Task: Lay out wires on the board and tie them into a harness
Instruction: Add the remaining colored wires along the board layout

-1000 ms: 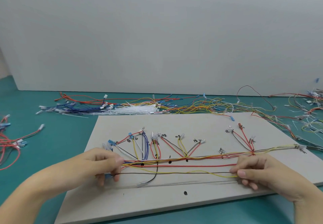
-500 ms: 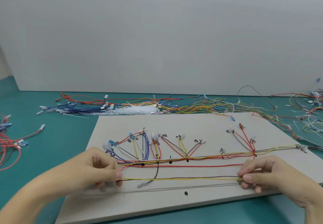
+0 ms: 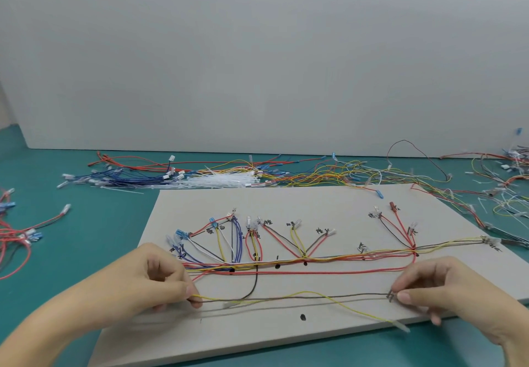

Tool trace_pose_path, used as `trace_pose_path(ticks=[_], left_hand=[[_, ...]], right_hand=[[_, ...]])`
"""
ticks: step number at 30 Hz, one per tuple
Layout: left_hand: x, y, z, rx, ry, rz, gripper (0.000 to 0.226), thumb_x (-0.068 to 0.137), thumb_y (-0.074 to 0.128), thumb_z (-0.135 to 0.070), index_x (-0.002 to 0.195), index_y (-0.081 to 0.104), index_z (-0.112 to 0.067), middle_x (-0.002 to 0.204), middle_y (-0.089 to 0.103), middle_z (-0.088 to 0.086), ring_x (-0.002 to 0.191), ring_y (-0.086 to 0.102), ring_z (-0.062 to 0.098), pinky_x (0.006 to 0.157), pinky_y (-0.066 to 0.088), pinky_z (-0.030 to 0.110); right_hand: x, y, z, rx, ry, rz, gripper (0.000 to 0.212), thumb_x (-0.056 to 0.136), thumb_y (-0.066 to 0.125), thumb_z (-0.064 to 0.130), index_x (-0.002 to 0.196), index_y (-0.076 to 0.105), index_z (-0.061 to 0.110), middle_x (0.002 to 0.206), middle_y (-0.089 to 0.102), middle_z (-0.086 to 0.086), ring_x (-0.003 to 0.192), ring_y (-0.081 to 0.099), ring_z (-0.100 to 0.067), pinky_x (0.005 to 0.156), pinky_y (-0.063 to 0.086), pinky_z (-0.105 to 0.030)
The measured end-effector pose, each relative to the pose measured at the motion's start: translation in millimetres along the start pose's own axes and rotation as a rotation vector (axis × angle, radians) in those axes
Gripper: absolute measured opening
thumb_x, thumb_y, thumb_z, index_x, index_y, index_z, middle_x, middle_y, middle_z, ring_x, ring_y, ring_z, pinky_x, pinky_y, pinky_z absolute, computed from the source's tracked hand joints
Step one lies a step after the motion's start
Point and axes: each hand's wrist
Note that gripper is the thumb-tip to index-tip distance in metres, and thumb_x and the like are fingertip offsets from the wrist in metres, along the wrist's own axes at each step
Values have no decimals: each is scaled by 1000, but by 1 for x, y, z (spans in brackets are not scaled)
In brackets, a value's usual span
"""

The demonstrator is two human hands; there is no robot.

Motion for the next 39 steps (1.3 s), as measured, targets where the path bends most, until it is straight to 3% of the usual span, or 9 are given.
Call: trace_pose_path(ticks=[5, 14, 17, 19, 23, 27, 32, 36, 39], left_hand=[[0, 1, 0, 4, -7, 5, 43, 65, 72, -43, 41, 48, -17, 73, 65, 31, 90, 72, 19, 63, 43, 23], [2, 2, 2, 24, -45, -36, 48, 69, 68, -57, 48, 52, -18, 75, 74, 10, 82, 65, 41, 71, 36, 39], [2, 8, -2, 52, -15, -58, 49, 69, 62, -64, 51, 57, -19, 78, 75, 6, 72, 64, 21, 67, 39, 24], [2, 10, -2, 58, -10, -78, 51, 69, 58, -67, 55, 59, -19, 79, 75, 5, 70, 62, 11, 67, 39, 22], [1, 10, -4, 40, -10, -92, 52, 69, 57, -69, 57, 60, -18, 78, 75, 6, 60, 53, 6, 58, 34, 18], [0, 10, -3, 21, 11, -101, 50, 70, 61, -66, 56, 60, -18, 77, 75, 8, 62, 58, 6, 59, 37, 16], [1, 8, -1, 50, 6, -71, 51, 70, 55, -68, 56, 59, -19, 79, 75, 4, 66, 52, 16, 67, 33, 33], [0, 6, 2, 58, 4, -72, 47, 68, 62, -60, 49, 49, -19, 72, 74, 3, 57, 50, 13, 56, 33, 26], [-1, 8, 7, 63, 43, -137, 47, 68, 66, -51, 47, 40, -17, 54, 53, 3, 69, 67, 15, 55, 36, 20]], right_hand=[[-2, 2, 1, -38, 12, -18, 9, 64, 78, -8, 72, 75, -4, 77, 64, -32, 53, 52, -22, 41, 44, -24], [-4, 19, 10, -39, -124, -108, 12, 81, 73, 5, 79, 74, 17, 64, 61, -3, 46, 48, -16, 37, 32, -19], [1, 30, 14, -19, -235, -180, 9, 75, 78, 19, 72, 70, 16, 63, 53, -2, 50, 40, -14, 44, 33, -16], [4, 37, 18, -79, -281, -176, 29, 59, 81, 38, 66, 68, 13, 56, 50, 1, 52, 40, -14, 48, 33, -16], [2, 47, 26, -233, -220, 52, 52, 44, 91, 54, 61, 69, 11, 53, 55, 0, 50, 43, -10, 49, 33, -18], [-3, 52, 30, -361, -112, 174, 40, 48, 87, 45, 70, 74, 15, 56, 59, 2, 48, 49, -8, 53, 40, -16], [-9, 56, 30, -462, -160, 111, 27, 53, 74, 44, 69, 73, 24, 54, 60, 9, 48, 45, -2, 52, 37, -15], [-11, 41, 31, -289, -227, 73, 8, 69, 79, 21, 72, 73, 17, 63, 66, -3, 58, 51, -13, 59, 40, -26], [-10, 27, 30, -118, -201, 70, 18, 66, 83, 20, 77, 76, 8, 67, 67, -13, 60, 56, -17, 59, 43, -25]])
Point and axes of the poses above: each hand's wrist, its own x-axis towards the middle knuckle, its own y-axis out of the palm, z = x × y
